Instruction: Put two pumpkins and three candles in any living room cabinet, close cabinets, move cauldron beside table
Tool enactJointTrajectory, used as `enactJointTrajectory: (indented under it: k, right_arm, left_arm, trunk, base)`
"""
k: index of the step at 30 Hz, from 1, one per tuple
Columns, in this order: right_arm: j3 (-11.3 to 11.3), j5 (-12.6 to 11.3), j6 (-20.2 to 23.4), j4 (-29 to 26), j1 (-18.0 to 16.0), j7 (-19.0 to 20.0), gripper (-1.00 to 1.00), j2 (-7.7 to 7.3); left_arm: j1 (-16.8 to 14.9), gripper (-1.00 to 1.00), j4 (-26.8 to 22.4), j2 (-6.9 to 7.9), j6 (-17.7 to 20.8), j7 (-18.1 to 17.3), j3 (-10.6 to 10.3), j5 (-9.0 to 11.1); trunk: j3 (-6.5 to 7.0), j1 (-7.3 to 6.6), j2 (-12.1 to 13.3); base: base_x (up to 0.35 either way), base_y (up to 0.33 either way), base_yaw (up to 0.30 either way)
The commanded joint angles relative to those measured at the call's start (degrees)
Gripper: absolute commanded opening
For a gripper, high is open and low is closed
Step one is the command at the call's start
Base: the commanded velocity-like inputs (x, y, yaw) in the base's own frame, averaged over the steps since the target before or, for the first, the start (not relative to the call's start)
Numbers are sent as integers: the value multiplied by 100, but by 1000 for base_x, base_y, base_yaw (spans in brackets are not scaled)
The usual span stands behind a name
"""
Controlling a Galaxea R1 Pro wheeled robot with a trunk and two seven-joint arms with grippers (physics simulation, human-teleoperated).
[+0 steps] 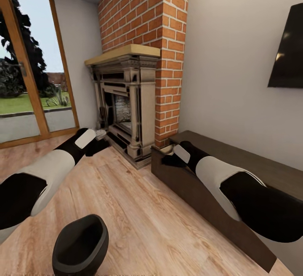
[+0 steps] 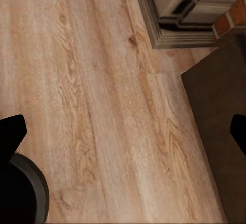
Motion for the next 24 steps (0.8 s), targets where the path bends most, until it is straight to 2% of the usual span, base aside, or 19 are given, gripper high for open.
enactJointTrajectory:
  k: [1, 6, 13, 16, 24]
  right_arm:
    - [30, -63, 18, -9, -3, -40, 100, 0]
    - [69, -63, 19, -10, -3, -20, 100, 0]
    - [581, -63, 8, -9, -3, 211, 100, 0]
    - [655, -66, -119, -8, -1, 254, 100, 0]
    - [682, -68, -223, -8, 48, 265, 100, 0]
  left_arm:
    - [14, 100, 3, 7, -37, 41, -44, 57]
    - [119, 100, 185, 7, -268, -198, -44, 57]
    - [143, 100, 758, 11, -568, -503, -44, 57]
    - [143, 100, 941, 33, -793, -637, -44, 57]
    - [144, 100, 1087, 42, -1006, -708, -44, 57]
  trunk:
    - [-15, -2, -3]
    - [-58, -2, -3]
    - [-117, -2, -3]
    - [-140, -2, -3]
    - [-168, -2, -3]
  base:
    - [0, 0, 163]
    - [0, 0, 160]
    - [-42, 129, 153]
    - [-84, 255, 164]
    - [-107, 272, 84]
